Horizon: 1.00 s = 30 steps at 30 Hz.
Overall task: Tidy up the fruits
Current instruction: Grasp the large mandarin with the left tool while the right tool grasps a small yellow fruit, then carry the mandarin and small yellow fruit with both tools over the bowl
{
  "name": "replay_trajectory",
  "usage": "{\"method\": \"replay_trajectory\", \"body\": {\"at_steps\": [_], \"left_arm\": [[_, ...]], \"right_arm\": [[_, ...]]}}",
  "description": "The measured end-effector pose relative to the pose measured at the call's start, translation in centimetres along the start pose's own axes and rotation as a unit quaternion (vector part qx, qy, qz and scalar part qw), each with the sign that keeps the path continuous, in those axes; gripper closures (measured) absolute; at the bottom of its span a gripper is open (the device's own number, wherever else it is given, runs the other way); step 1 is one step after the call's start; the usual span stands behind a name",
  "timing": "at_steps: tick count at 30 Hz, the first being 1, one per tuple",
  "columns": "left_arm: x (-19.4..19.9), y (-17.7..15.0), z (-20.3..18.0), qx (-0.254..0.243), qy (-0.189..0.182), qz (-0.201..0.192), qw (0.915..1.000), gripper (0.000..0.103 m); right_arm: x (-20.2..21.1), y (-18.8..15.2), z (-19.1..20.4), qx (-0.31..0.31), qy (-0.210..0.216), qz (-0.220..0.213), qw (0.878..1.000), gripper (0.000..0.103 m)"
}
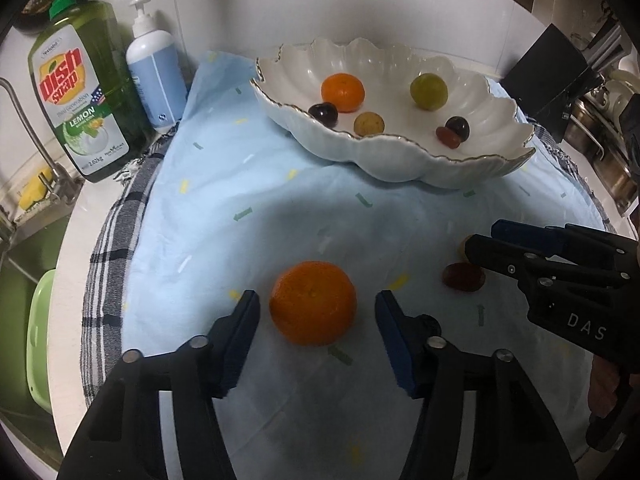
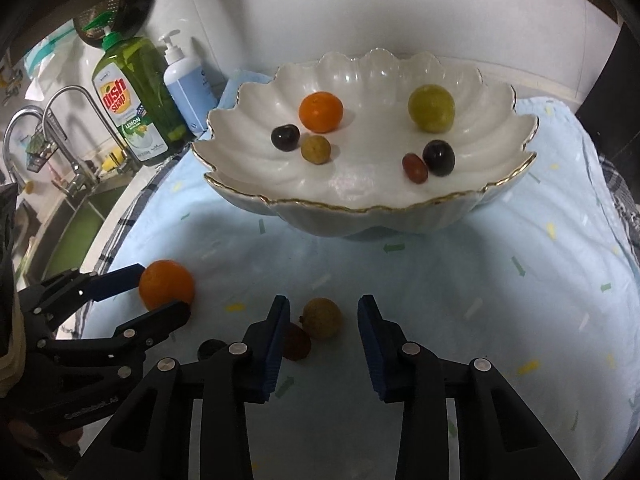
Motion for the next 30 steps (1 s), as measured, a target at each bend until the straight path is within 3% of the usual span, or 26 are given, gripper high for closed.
{"method": "replay_trajectory", "body": {"at_steps": [8, 17, 30], "left_arm": [[-0.6, 0.1, 0.2, 0.001, 0.002, 0.002, 1.0, 0.058], [-0.5, 0.2, 0.2, 0.0, -0.003, -0.001, 1.0, 0.06], [3.2, 2.2, 0.1, 0.003, 0.004, -0.052, 0.9986, 0.06]], "right_arm": [[-0.7, -0.2, 0.0, -0.009, 0.007, 0.014, 1.0, 0.077], [-0.4, -0.2, 0.2, -0.001, 0.008, 0.007, 1.0, 0.078], [3.0, 1.0, 1.5, 0.011, 0.023, -0.038, 0.999, 0.079]]}}
Point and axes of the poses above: each gripper's, at about its wrist camera, not at the fingertips, and x roughly against the way its jaws point, z to its left, y to its top, the point moved 9 cm from there along -x, roughly the way its jaws point, and after that the axes turned 11 degrees about -x, right-handed, at the moved point
